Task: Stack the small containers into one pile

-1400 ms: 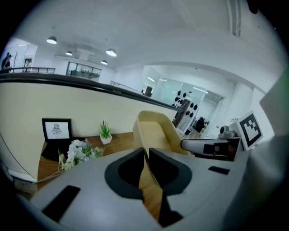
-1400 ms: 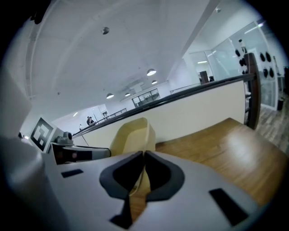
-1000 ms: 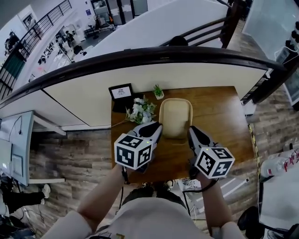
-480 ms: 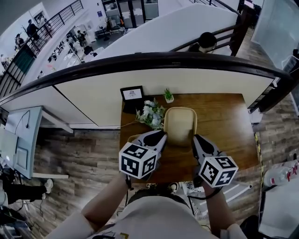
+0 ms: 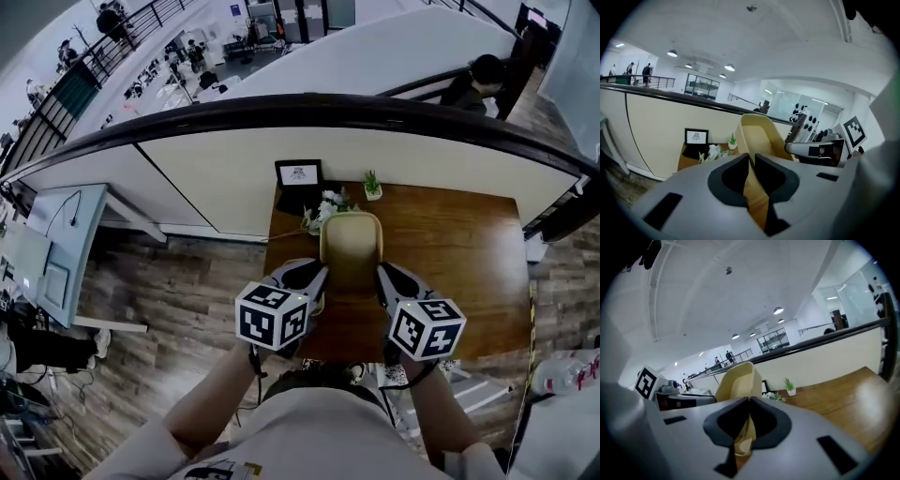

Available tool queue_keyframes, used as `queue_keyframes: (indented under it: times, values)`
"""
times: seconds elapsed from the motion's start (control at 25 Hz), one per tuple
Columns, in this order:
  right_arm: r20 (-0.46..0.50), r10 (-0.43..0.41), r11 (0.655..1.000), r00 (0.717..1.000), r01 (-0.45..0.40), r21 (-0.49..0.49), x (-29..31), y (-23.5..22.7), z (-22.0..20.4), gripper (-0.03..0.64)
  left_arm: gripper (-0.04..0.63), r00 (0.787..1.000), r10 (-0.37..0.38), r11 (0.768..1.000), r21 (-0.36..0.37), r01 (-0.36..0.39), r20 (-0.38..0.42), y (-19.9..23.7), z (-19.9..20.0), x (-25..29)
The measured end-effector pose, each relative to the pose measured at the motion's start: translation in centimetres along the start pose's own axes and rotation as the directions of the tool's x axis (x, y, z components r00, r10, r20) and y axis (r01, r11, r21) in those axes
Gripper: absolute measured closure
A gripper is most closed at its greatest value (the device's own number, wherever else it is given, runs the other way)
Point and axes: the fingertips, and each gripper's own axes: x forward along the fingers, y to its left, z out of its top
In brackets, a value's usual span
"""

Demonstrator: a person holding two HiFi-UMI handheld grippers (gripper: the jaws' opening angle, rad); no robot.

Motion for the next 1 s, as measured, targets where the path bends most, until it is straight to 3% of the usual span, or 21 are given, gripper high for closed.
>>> queue_keyframes:
  times: [0.28, 0.56, 0.76, 1.0]
  values:
    - [-0.139, 0.071, 0.997, 0.988, -0.071, 0.008, 5.4, 3.2, -5.0, 0.595, 0.555, 0.991, 0.113, 0.989, -0.092, -0.119, -0.066, 6.1, -4.7, -2.0]
    - [-0.292, 0.087, 0.996, 0.953, -0.081, 0.033, 10.0, 4.1, -10.8, 0.595, 0.555, 0.971, 0.178, 0.947, -0.238, -0.213, -0.162, 10.6, -10.7, -2.1]
    - [-0.362, 0.079, 0.996, 0.929, -0.055, 0.074, 12.2, 3.7, -13.9, 0.595, 0.555, 0.959, 0.188, 0.931, -0.274, -0.243, -0.211, 12.9, -13.2, -1.1]
    - [-0.422, 0.069, 0.995, 0.904, -0.03, 0.099, 13.6, 3.1, -16.9, 0.594, 0.555, 0.945, 0.184, 0.93, -0.264, -0.257, -0.272, 14.4, -15.6, -0.2]
